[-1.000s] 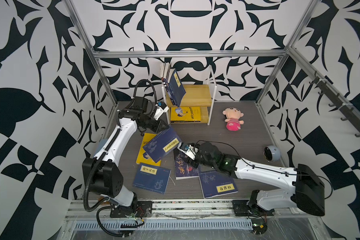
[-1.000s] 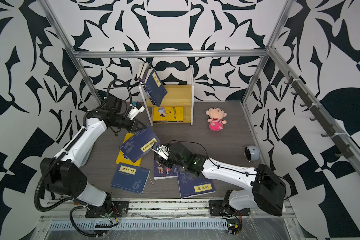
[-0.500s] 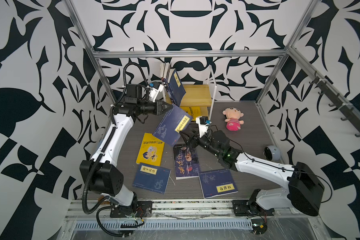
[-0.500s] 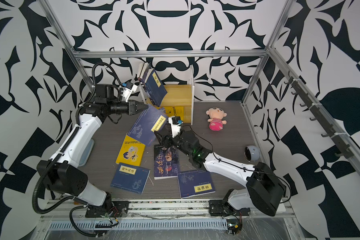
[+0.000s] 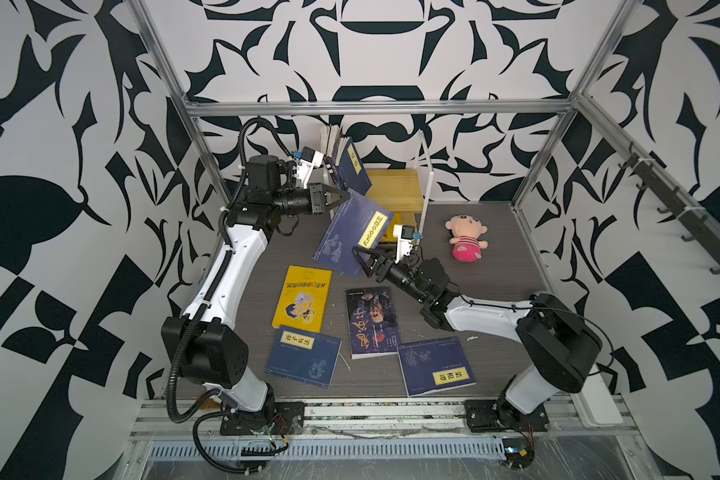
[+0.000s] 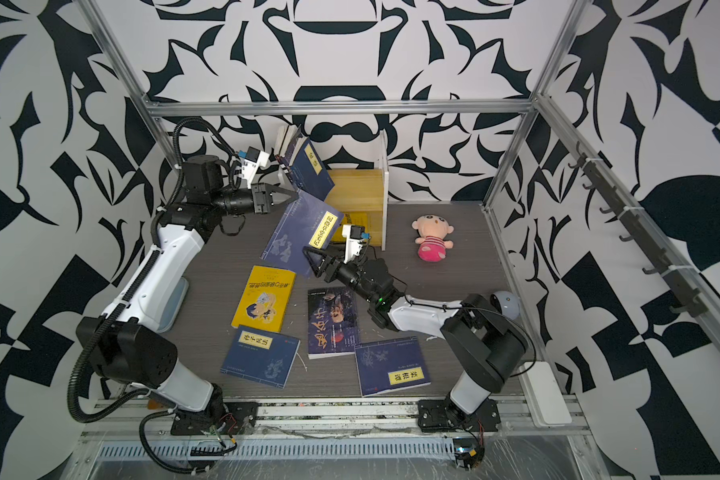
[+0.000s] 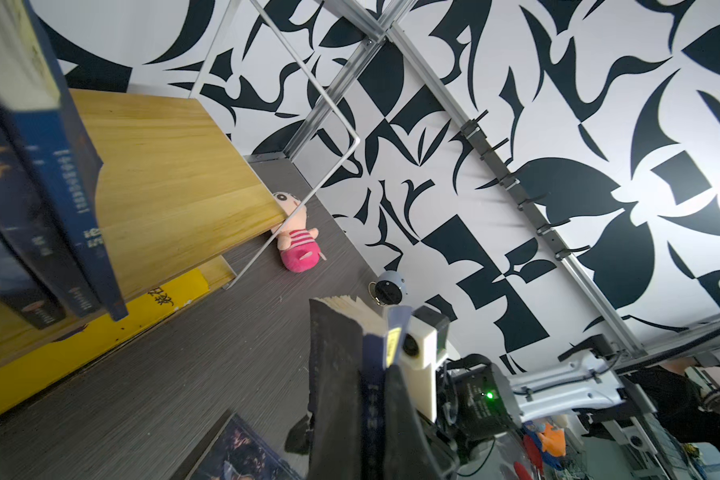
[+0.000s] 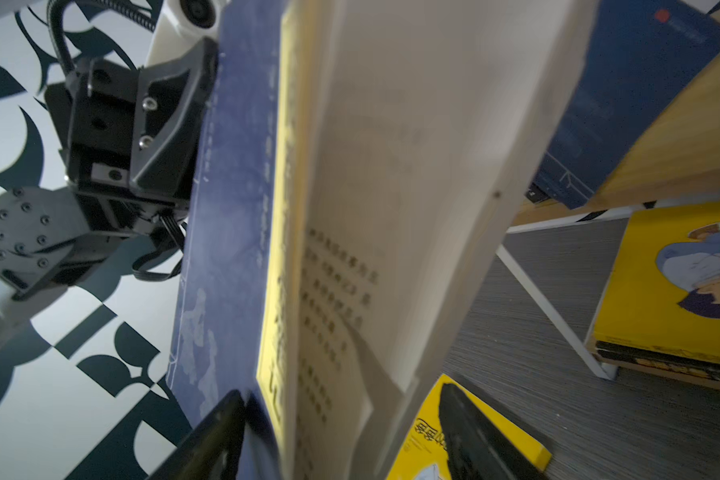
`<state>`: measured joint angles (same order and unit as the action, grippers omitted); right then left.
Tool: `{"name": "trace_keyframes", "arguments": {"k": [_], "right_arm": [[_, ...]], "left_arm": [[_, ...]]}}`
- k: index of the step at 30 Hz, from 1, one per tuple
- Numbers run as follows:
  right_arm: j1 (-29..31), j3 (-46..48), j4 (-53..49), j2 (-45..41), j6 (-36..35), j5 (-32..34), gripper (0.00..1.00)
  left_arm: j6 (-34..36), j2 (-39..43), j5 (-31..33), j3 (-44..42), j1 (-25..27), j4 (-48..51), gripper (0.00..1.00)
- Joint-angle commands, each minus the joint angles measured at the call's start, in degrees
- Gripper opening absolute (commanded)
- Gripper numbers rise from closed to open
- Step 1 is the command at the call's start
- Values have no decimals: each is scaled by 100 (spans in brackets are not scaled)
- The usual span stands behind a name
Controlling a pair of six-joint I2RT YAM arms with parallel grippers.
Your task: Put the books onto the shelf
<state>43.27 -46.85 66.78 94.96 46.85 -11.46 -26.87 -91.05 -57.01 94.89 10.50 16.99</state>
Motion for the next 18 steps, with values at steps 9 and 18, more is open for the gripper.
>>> {"name": "trace_keyframes", "arguments": {"k": [9, 18], "right_arm": [[-181, -817, 1484, 421, 767, -1146, 37], [-634, -644, 1146, 77, 163, -1814, 0]], "left_arm": [[-576, 8, -308, -67, -99, -742, 0], [755, -179, 217, 865, -285, 881, 53]]}}
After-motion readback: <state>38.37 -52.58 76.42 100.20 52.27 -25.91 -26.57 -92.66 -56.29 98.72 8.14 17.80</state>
